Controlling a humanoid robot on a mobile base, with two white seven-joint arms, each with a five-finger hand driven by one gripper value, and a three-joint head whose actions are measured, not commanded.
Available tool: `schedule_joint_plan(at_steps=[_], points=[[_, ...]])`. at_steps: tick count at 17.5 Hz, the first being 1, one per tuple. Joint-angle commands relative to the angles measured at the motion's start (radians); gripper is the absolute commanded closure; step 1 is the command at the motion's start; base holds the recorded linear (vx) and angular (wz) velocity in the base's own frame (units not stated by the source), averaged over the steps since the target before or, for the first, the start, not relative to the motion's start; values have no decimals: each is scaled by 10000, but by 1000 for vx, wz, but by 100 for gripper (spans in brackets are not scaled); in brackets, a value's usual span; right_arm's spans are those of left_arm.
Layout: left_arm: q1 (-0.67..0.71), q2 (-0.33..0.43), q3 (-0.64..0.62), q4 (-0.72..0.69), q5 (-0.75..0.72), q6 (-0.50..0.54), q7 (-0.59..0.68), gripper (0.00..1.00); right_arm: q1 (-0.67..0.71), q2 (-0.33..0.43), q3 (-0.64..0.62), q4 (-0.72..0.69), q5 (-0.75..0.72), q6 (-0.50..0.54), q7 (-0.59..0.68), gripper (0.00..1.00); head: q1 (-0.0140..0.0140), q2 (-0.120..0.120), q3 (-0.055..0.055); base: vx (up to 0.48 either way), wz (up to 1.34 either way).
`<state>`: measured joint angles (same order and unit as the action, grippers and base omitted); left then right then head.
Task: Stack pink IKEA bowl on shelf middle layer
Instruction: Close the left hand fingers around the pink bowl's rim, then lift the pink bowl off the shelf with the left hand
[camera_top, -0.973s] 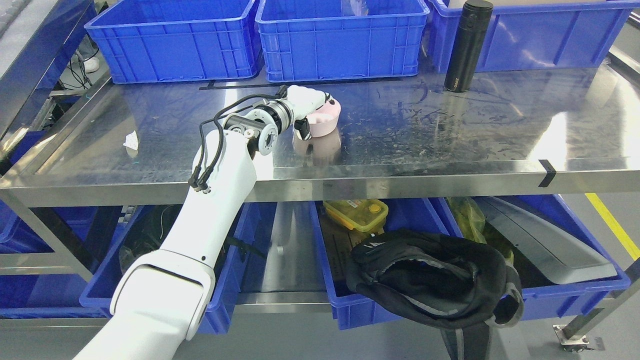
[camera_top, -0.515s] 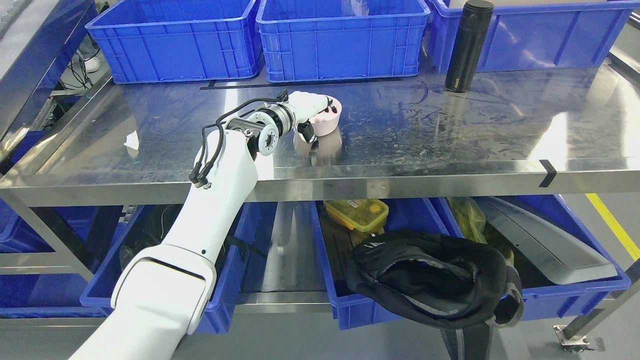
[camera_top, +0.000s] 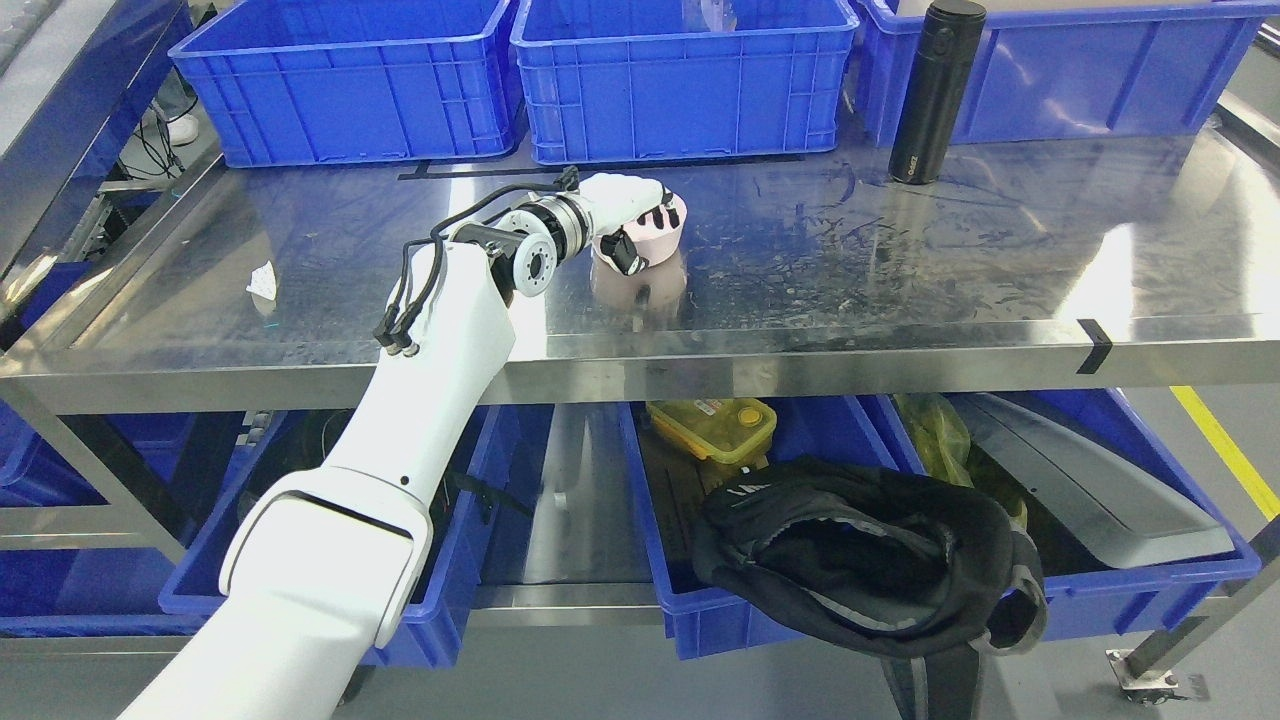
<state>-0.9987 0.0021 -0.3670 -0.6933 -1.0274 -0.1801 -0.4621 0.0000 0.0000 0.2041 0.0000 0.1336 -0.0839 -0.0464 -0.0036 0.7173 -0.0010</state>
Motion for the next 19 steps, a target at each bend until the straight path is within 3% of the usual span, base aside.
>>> schedule_joint_plan(at_steps=[1,6,15,19], points=[[-107,154,-73,827,241,-24,19,53,153,-175,0,-175,-1,-5,4,0,0,0,0,0,0],[-122,154,-73,1180,287,-269,372,57,153,-175,0,-175,-1,-5,4,0,0,0,0,0,0],[-137,154,157,951,395,-546,494,96,153,-175,0,-175,-1,-5,4,0,0,0,0,0,0],[-107,154,1182,-74,425,-699,587,99,153,-175,0,-175,-1,-5,4,0,0,0,0,0,0]])
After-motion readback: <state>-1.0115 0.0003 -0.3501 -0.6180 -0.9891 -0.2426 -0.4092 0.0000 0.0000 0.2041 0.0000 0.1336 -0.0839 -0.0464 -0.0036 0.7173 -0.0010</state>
